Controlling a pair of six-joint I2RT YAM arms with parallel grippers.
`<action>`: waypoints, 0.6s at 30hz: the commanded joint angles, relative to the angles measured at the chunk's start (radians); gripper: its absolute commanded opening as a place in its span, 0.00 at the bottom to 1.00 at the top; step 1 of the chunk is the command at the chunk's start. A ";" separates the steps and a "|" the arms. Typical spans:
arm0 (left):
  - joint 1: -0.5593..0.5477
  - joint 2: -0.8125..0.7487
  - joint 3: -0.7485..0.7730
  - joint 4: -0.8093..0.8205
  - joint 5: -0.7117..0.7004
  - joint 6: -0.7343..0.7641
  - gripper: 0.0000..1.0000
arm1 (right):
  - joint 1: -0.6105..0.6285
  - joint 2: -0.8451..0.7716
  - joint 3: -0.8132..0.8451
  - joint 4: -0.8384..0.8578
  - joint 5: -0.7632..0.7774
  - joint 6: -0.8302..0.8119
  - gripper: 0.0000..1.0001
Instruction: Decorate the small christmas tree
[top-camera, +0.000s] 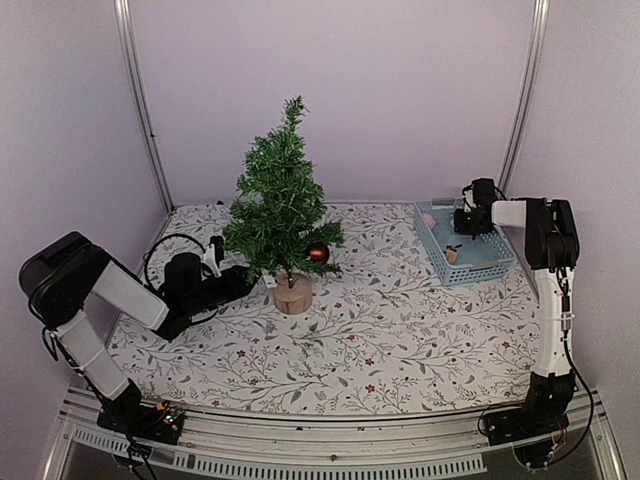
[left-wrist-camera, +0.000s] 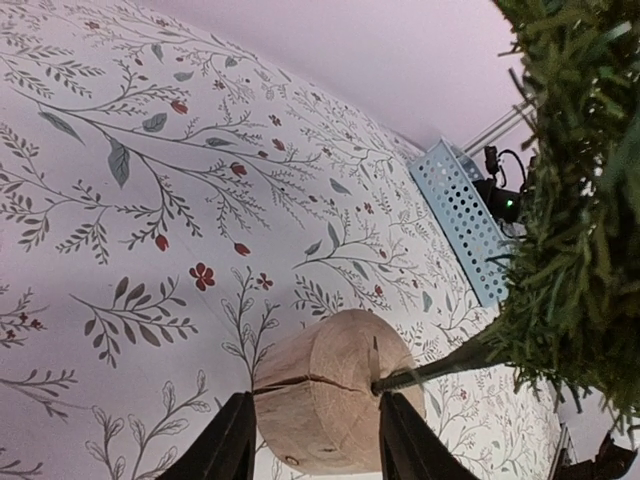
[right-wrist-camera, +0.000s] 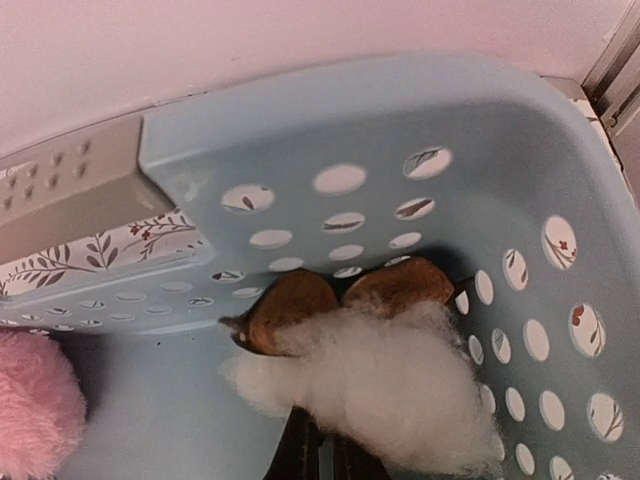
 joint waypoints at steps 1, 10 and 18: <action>0.010 -0.048 -0.022 -0.020 -0.019 0.025 0.43 | 0.002 -0.095 -0.119 0.029 -0.045 -0.003 0.00; 0.017 -0.157 -0.067 -0.087 -0.075 0.029 0.44 | 0.002 -0.354 -0.367 0.142 -0.208 0.065 0.00; 0.099 -0.367 -0.124 -0.250 -0.114 0.021 0.46 | 0.021 -0.570 -0.584 0.185 -0.301 0.095 0.00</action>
